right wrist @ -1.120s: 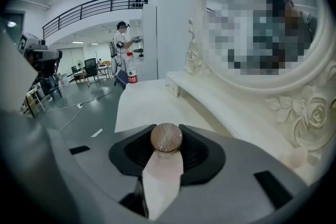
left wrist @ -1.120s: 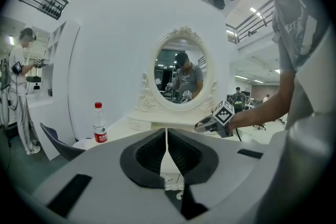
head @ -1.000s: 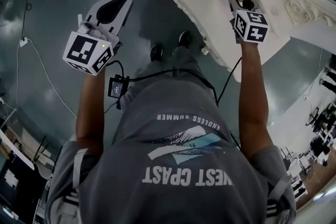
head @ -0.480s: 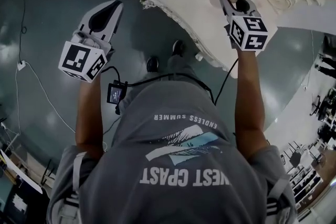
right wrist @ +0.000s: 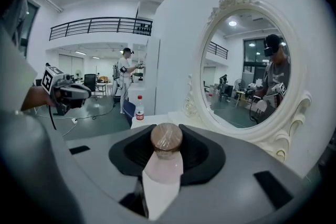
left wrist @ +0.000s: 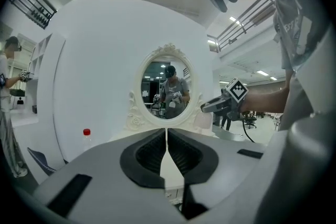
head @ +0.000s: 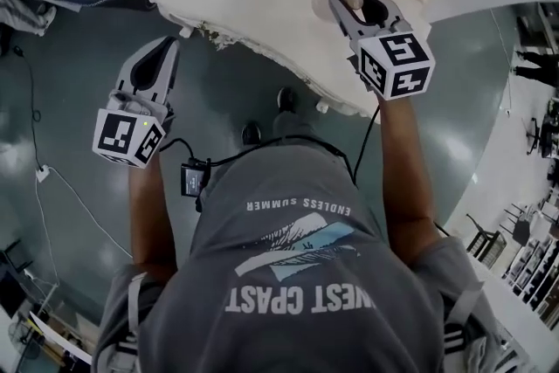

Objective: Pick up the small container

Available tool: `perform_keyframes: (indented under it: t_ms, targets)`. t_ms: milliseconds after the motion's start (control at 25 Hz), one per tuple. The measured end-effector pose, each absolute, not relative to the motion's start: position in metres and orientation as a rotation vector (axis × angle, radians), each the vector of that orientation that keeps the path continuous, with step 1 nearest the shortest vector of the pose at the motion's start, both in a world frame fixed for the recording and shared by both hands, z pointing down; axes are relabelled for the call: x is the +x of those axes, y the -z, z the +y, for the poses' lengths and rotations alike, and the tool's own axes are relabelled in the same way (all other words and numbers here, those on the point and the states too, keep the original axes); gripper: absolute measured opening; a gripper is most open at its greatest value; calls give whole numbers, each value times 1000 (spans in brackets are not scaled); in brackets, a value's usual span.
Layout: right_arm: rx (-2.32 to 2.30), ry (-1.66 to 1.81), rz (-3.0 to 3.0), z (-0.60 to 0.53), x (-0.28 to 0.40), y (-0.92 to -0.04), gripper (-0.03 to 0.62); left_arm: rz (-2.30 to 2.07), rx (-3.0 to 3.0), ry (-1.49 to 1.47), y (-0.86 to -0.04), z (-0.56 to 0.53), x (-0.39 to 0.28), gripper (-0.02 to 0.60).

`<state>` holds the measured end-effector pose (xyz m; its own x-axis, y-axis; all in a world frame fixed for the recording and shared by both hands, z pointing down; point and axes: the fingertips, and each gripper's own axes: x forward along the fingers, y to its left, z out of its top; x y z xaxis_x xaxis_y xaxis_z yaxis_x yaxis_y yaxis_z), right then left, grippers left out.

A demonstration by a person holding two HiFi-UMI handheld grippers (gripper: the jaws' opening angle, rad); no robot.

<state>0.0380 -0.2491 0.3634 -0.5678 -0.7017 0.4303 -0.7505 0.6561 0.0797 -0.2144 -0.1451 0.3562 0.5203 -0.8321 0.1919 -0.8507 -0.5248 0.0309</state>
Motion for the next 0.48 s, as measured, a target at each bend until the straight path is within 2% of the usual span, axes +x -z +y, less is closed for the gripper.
perform_keyframes:
  t_ms: [480]
  targets:
    - [1188, -99, -2483, -223, 48, -307, 150, -1398, 2688, -233, -347, -151, -203, 26]
